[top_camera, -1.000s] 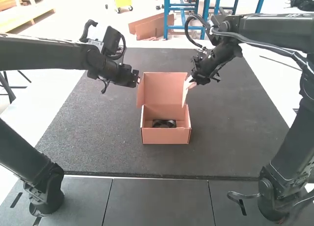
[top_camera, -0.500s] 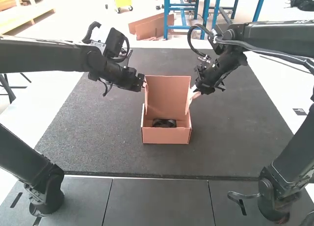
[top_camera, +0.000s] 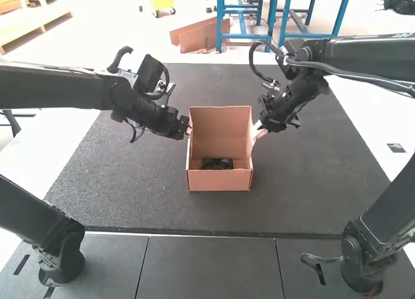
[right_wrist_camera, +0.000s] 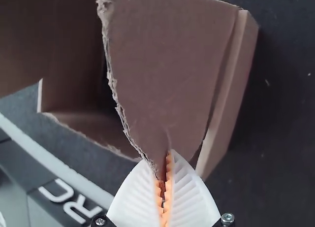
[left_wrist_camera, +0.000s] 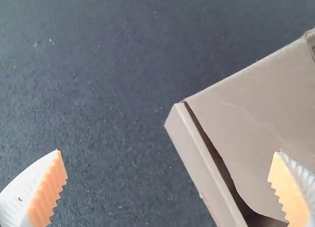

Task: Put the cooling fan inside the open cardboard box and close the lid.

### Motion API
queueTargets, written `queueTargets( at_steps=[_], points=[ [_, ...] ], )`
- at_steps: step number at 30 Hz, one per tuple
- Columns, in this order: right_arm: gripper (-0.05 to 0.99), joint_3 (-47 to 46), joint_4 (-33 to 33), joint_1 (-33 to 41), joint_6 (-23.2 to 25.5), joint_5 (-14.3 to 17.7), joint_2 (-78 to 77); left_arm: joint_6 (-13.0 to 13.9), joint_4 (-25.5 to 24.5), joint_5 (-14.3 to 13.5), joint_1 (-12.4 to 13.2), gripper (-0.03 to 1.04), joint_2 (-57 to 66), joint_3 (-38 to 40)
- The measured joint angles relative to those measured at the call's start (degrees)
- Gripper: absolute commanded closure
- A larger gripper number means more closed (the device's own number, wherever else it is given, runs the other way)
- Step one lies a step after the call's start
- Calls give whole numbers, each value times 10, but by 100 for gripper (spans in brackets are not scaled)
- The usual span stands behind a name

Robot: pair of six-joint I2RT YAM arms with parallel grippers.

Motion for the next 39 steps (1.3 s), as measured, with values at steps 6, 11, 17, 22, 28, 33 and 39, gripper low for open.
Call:
queueTargets(
  at_steps=[6,11,17,22,28,33,39],
  points=[
    [95,-19,8,18,1,0,0,0,-4,10,0,4,-21,-20],
    [95,-40,10,23,0,3,0,0,-9,12,0,4,-35,-29],
    [93,-61,11,33,-7,29,0,0,-47,11,0,4,-45,-40],
    [32,-60,14,35,-3,41,0,10,-74,-6,0,4,-64,-42],
    [2,-26,-4,35,-2,45,-2,22,-72,-44,19,4,-81,-39],
    [2,-22,-9,22,-2,45,-42,23,-37,-84,50,4,-81,-9],
    [2,-54,27,-19,-11,55,-139,24,-3,-118,60,4,-72,46]
  ],
)
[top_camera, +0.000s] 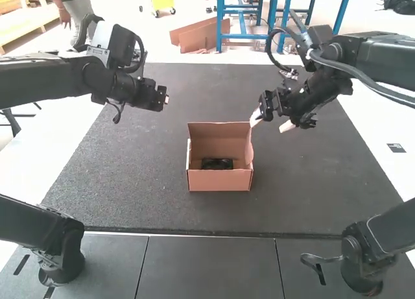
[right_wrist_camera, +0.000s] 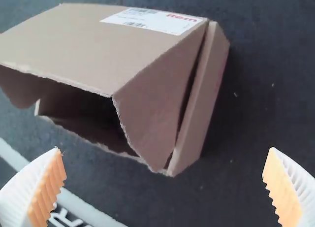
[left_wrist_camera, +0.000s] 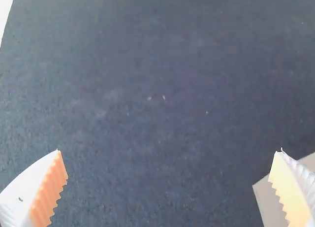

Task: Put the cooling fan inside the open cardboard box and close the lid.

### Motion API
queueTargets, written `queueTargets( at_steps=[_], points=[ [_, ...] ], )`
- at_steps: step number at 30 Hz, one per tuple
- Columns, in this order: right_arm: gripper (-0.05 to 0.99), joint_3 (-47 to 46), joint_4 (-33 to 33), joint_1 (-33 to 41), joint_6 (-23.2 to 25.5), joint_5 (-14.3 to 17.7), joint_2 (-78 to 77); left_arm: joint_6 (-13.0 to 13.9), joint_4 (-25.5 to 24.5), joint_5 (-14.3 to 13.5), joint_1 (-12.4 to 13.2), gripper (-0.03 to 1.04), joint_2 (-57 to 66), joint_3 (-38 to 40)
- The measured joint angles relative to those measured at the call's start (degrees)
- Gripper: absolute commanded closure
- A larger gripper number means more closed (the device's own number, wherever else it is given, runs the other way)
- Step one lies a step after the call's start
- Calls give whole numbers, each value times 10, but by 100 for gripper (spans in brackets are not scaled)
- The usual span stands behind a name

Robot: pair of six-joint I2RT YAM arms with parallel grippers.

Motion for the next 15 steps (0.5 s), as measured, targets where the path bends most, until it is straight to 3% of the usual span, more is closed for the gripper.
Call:
queueTargets(
  at_steps=[3,6,10,15],
  points=[
    [2,-31,64,-11,-1,34,-50,0,11,-6,0,4,25,26],
    [2,-58,94,-17,-5,87,-93,0,13,-10,-5,4,53,46],
    [2,-85,95,-18,-11,141,-121,0,20,-11,-31,4,82,66],
    [2,-97,73,-28,-17,173,-122,2,24,-11,-68,4,100,81]
  ],
)
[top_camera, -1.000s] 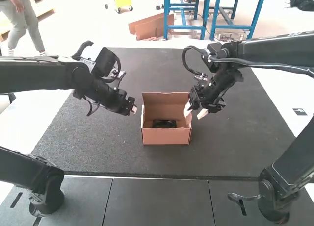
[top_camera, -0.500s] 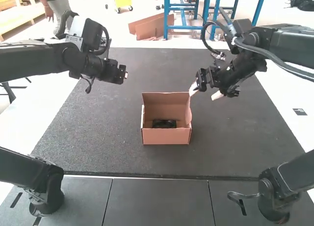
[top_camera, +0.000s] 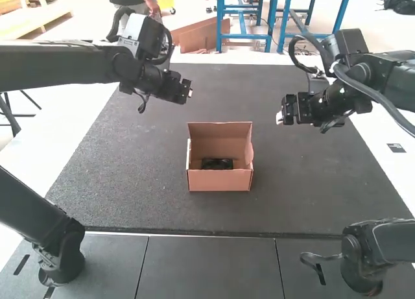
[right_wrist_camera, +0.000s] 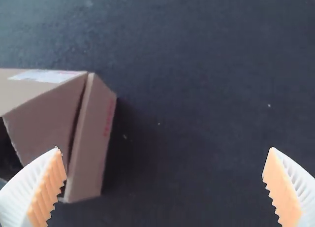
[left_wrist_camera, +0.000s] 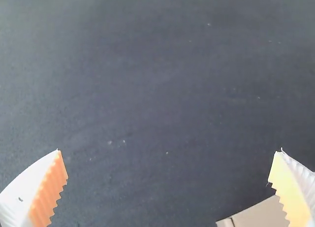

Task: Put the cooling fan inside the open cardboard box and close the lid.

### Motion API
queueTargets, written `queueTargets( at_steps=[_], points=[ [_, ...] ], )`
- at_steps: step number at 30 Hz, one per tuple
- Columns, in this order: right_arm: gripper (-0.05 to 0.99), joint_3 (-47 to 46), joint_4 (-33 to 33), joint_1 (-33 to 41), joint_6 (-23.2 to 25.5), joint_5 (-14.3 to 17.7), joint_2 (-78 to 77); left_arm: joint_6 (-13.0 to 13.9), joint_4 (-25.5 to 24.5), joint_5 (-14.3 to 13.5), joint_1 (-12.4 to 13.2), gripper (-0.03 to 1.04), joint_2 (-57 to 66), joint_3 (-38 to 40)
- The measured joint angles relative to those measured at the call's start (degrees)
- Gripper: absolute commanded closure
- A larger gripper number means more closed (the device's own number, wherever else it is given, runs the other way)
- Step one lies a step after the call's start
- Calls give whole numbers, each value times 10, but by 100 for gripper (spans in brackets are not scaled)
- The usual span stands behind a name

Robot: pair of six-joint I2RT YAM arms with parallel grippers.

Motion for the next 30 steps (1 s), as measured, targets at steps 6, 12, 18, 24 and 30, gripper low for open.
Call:
queueTargets(
  at_steps=[6,12,18,24,30],
  points=[
    [2,0,1,-36,-9,16,0,0,1,0,-27,4,8,1],
    [2,8,1,-43,-11,19,4,0,2,2,-44,4,10,-3],
    [2,28,3,-44,-11,17,30,0,7,3,-50,4,10,-24],
    [2,49,3,-44,-10,10,59,0,10,3,-56,4,10,-39],
    [2,55,2,-44,-9,7,68,0,-12,12,-68,4,10,-47]
  ],
)
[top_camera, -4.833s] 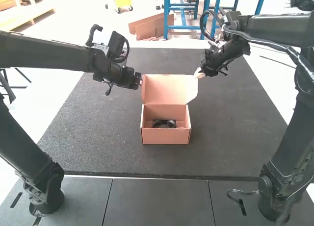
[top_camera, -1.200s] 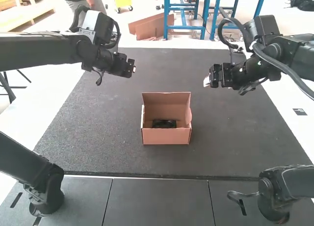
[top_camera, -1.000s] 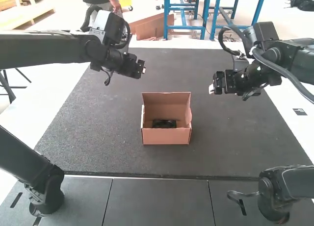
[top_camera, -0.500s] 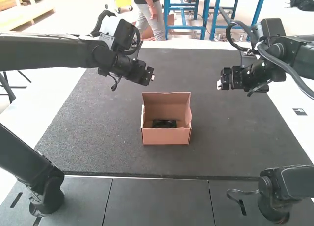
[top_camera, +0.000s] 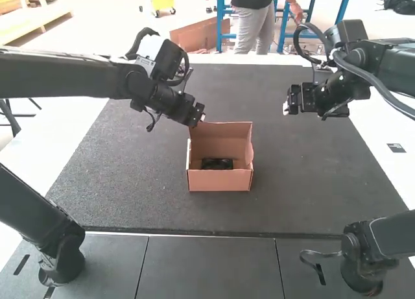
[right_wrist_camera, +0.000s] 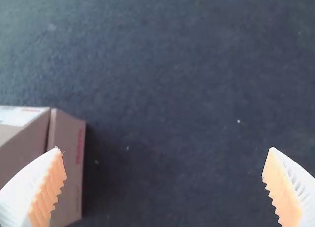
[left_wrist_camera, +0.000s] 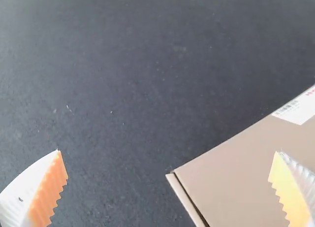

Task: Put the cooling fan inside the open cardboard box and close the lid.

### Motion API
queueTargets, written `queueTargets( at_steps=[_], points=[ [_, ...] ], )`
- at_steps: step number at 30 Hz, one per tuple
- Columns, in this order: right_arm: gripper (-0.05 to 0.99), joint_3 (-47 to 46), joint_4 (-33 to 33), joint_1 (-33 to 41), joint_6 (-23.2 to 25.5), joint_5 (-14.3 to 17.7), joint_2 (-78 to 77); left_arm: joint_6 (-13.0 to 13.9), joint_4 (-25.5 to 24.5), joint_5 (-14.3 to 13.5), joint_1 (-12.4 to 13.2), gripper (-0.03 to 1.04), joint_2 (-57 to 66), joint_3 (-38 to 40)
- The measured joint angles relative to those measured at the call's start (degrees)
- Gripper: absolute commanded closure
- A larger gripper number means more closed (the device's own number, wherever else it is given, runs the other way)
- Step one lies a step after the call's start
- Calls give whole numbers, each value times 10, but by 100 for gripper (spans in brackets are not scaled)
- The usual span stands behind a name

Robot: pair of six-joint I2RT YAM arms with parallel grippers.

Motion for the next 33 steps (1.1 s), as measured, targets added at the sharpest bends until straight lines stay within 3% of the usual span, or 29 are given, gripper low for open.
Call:
queueTargets(
  at_steps=[13,27,33],
  points=[
    [2,0,0,0,0,-7,7,0,-12,21,-29,4,0,-67],
    [2,0,-4,0,0,-13,7,6,89,14,-45,4,1,-161],
    [2,0,-6,0,0,-13,7,8,95,12,-45,4,7,-163]
  ],
)
